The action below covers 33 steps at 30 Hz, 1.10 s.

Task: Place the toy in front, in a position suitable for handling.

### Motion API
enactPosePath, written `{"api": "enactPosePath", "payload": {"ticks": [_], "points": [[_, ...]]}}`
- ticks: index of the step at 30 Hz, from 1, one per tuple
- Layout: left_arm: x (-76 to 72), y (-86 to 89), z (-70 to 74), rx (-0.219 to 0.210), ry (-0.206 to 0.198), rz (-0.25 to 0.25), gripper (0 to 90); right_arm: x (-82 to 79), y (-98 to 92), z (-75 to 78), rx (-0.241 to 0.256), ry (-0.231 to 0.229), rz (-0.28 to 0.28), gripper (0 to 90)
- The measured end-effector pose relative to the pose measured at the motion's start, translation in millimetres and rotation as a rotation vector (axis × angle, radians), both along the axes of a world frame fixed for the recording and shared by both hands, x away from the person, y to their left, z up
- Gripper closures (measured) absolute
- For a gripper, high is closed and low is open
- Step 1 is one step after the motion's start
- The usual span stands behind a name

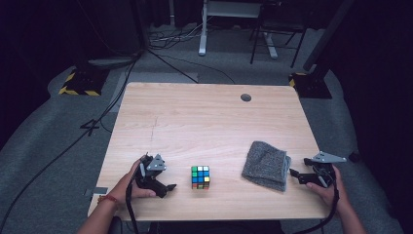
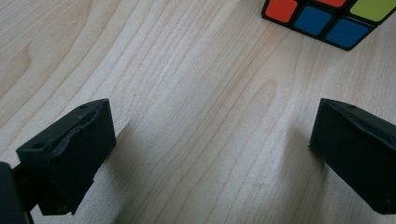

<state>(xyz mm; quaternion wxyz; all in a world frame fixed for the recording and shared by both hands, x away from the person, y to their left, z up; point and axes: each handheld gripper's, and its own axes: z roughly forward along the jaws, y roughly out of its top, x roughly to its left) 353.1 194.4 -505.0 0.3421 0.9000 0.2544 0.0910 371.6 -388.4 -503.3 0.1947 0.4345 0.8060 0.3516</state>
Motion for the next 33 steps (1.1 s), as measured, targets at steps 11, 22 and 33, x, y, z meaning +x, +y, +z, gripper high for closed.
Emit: {"api": "enactPosePath", "payload": {"ticks": [11,22,33], "points": [[-6.6,-9.7,-0.2,-0.006,0.004,-0.041,0.6,-2.4,3.8,10.2,-0.02,-0.028,0.031,24.4],[-8.9,-35.2,-0.1,-0.006,0.005,-0.077,0.5,-12.2,64.9,58.9,0.002,-0.106,0.274,32.4],[-3.1,-54.9,0.0,-0.007,0.007,-0.124,0.6,13.4,125.7,34.5,-0.11,0.025,0.381,30.4]]}}
